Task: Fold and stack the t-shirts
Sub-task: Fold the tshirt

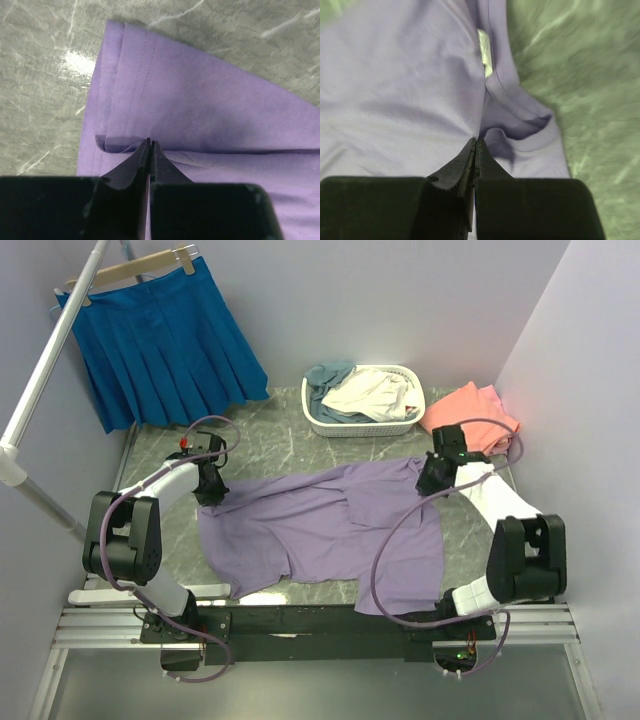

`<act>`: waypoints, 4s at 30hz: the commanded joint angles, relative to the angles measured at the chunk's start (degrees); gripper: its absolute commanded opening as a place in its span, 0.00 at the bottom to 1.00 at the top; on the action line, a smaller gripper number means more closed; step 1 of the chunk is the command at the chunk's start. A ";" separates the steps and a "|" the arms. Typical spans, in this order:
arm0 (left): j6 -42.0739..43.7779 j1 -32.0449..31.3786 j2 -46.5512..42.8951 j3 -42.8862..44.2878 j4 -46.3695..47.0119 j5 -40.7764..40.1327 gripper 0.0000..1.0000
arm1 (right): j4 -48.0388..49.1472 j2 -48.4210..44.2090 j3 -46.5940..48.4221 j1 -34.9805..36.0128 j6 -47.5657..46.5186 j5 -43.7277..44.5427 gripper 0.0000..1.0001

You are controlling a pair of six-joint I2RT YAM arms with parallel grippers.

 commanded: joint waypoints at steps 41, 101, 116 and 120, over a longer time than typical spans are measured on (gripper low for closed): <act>0.15 -2.01 1.20 5.98 8.09 16.81 0.78 | 6.29 10.77 12.92 -1.63 1.31 -4.90 0.40; 1.12 -10.45 1.03 7.21 9.95 13.31 0.89 | 9.20 18.96 8.98 5.92 3.33 -3.33 0.41; 2.17 -10.80 3.22 6.32 8.45 12.78 0.89 | 9.01 7.98 -5.71 13.84 8.87 -4.13 0.40; 2.87 -10.80 3.66 6.94 8.10 12.43 0.89 | 5.52 4.63 1.39 13.13 7.56 7.62 0.40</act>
